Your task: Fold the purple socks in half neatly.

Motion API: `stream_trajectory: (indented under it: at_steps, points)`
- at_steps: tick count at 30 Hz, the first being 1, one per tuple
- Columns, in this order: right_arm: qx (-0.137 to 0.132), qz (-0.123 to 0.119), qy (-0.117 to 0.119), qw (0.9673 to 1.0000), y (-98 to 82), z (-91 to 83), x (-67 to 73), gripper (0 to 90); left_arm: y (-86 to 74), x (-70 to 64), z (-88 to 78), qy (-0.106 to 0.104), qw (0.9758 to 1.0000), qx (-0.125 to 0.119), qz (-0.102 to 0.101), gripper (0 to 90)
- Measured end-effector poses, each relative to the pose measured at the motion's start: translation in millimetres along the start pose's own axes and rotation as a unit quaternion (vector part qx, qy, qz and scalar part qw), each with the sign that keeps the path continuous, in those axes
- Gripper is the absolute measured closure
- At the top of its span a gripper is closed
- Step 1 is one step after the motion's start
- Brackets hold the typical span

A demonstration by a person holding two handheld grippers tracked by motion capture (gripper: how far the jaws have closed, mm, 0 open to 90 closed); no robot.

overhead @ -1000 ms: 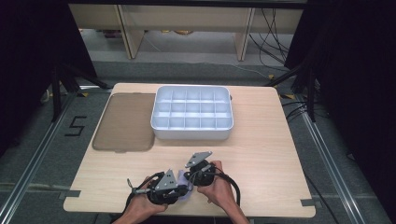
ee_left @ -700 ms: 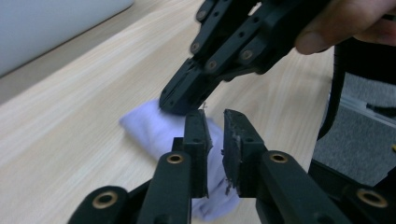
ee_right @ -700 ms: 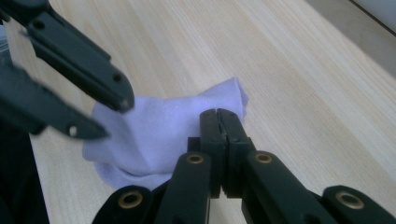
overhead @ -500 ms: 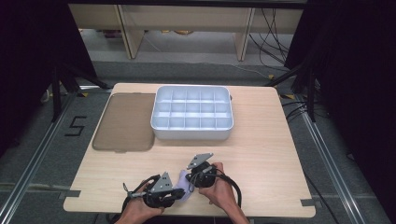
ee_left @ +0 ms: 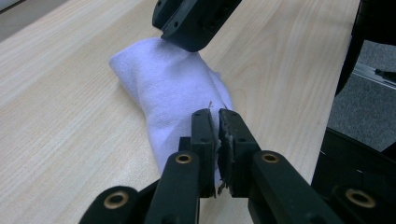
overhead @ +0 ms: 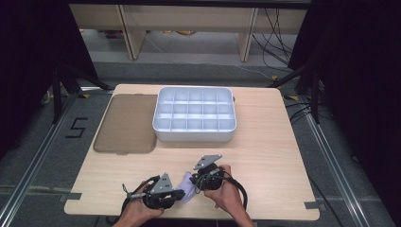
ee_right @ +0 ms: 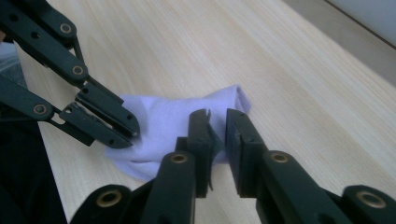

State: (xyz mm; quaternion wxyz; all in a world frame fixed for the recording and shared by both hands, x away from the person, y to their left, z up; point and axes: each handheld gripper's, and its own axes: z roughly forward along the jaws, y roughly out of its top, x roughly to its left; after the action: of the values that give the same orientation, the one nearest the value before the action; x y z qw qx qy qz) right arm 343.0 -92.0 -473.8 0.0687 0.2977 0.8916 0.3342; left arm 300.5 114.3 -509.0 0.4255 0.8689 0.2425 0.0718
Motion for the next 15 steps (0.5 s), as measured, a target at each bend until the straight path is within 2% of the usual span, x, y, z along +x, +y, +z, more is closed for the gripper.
stream_trajectory:
  at_steps: [1, 2, 3, 4, 5, 6, 7, 8, 9, 11, 13, 14, 15]
  points:
    - [-0.007, 0.003, 0.004, 1.0000, 0.6, 0.8, -2.1, 73.2, -0.1, 0.6, 0.3, -0.003, 1.0000, -0.001, -0.001, 84.2]
    - [-0.011, 0.006, 0.001, 0.9999, 1.2, 1.8, -3.5, 70.4, -0.3, -0.2, 0.7, -0.004, 0.9999, -0.001, -0.013, 84.3]
    - [-0.009, 0.013, 0.005, 0.9999, 2.2, 5.1, -5.3, 64.0, 0.1, 1.5, 0.2, -0.005, 1.0000, 0.003, -0.005, 84.4]
    - [-0.016, 0.016, 0.002, 0.9997, 2.2, 7.8, -5.2, 62.3, 0.1, 1.5, 0.2, -0.005, 1.0000, 0.003, -0.005, 84.4]
    - [0.000, 0.030, 0.007, 0.9995, 4.1, 8.3, -4.2, 60.6, 0.2, 4.6, 0.2, -0.011, 0.9999, 0.002, 0.005, 84.5]
    - [0.011, 0.045, 0.010, 0.9989, 4.6, 9.4, -1.9, 59.0, -0.2, 4.2, 0.4, -0.007, 0.9999, 0.001, -0.007, 84.5]
    - [0.011, 0.045, 0.010, 0.9989, 4.6, 9.4, -1.9, 59.0, -0.2, 4.2, 0.4, -0.007, 0.9999, 0.001, -0.007, 84.6]
    - [0.017, 0.034, 0.007, 0.9993, 4.6, 12.2, -2.0, 58.4, -0.3, 6.7, 0.1, -0.005, 0.9999, 0.000, 0.009, 84.6]
    - [0.021, 0.023, 0.003, 0.9995, 4.4, 14.8, -1.6, 58.1, -0.8, 6.9, 0.2, -0.008, 0.9999, -0.002, 0.006, 84.6]
    - [0.030, 0.009, 0.009, 0.9995, 4.6, 18.8, -3.5, 57.6, -0.9, 8.8, -1.0, -0.008, 1.0000, 0.002, 0.005, 84.6]
    - [0.039, 0.036, 0.016, 0.9985, 4.7, 20.7, -3.5, 57.3, -0.8, 11.3, -1.9, -0.005, 1.0000, 0.004, -0.005, 84.3]
    - [0.036, 0.029, 0.019, 0.9987, 4.1, 22.8, -5.7, 57.3, -0.9, 13.3, -2.2, 0.000, 1.0000, 0.001, -0.003, 84.0]
    - [0.036, 0.040, 0.022, 0.9983, 3.4, 23.8, -5.9, 57.0, -1.6, 14.7, -2.5, -0.001, 1.0000, -0.001, -0.007, 83.9]
